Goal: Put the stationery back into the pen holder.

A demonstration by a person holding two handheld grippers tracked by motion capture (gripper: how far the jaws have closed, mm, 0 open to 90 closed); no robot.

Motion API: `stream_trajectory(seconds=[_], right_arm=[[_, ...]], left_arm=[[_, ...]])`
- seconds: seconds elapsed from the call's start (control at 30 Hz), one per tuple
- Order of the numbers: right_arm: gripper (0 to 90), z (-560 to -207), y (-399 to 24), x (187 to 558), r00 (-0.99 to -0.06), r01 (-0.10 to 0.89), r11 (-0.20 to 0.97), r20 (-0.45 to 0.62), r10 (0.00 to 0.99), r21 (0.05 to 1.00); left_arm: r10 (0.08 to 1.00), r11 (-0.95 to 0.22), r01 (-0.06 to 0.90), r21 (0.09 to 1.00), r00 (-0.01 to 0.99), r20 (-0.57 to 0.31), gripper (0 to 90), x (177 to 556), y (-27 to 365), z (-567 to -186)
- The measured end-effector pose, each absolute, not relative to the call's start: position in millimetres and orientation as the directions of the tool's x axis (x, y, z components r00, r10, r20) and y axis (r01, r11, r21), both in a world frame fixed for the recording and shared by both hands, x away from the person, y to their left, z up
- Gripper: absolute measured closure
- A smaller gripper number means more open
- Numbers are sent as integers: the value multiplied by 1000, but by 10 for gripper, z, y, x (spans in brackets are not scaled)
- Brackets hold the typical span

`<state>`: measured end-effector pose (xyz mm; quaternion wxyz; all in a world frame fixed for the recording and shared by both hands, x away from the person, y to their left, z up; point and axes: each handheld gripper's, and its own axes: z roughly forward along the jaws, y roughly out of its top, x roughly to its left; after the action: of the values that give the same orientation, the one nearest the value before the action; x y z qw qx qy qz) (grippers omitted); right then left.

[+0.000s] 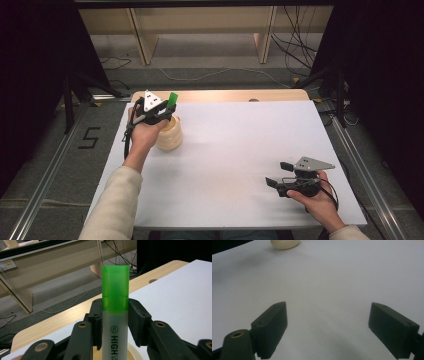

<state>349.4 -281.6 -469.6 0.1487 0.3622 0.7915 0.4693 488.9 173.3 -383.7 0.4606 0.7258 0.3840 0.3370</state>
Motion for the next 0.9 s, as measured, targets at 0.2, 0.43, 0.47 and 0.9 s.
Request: stream_trajectory(seconds=[0.2, 0.43, 0.47, 0.9], right_arm=[[165, -4695, -2816, 3491, -692, 439, 297, 108, 714, 848], [165, -4695, -2816, 3490, -690, 442, 295, 111, 715, 847], [165, -4697, -2817, 3495, -695, 434, 298, 105, 712, 850], [165, -4694, -2814, 3489, -694, 438, 298, 108, 712, 848]], left_arm=[[867, -285, 246, 926, 478, 139, 666, 4905, 1731, -3854], [867, -278, 239, 930, 480, 136, 667, 4925, 1739, -3897], [868, -276, 240, 931, 478, 134, 667, 4926, 1741, -3908], [881, -263, 281, 923, 460, 111, 666, 4929, 1832, -4130]])
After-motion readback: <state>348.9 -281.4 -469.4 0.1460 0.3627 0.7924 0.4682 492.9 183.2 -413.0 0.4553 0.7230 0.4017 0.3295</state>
